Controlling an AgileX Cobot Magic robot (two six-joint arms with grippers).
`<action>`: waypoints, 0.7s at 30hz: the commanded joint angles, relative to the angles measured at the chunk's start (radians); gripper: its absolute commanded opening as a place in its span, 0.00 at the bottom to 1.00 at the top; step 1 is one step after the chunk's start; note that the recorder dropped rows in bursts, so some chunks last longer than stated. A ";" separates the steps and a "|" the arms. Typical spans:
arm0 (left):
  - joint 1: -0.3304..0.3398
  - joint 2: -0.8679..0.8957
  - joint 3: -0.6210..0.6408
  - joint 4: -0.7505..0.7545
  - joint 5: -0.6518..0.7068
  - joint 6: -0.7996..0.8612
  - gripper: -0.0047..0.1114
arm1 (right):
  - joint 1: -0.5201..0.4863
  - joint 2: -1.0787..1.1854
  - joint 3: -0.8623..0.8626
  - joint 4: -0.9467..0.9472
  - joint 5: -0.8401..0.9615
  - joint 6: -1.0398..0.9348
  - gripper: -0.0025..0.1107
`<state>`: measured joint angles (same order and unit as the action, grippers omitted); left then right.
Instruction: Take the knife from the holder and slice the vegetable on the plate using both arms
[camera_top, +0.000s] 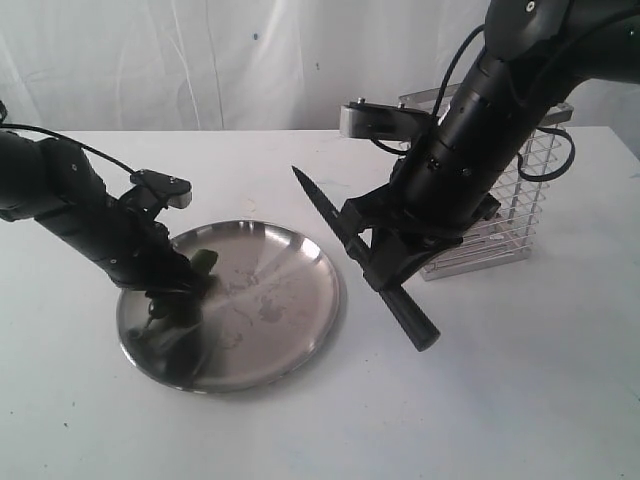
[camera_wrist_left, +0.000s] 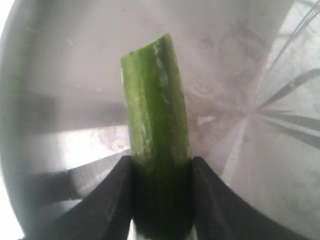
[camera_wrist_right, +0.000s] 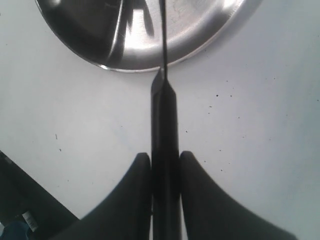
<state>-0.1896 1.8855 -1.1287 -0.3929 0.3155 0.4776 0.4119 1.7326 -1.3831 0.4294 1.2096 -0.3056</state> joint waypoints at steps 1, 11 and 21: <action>-0.004 -0.049 -0.001 -0.016 0.038 0.183 0.04 | -0.005 -0.007 0.000 0.008 -0.008 0.004 0.02; -0.012 -0.008 -0.001 -0.700 0.244 1.561 0.04 | -0.005 -0.007 0.000 0.008 -0.001 0.083 0.02; -0.012 0.023 -0.001 -0.358 0.122 1.275 0.04 | -0.005 -0.007 0.000 0.035 -0.008 0.130 0.02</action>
<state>-0.1996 1.9035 -1.1287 -0.7275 0.4442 1.8142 0.4119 1.7326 -1.3831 0.4471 1.2096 -0.1837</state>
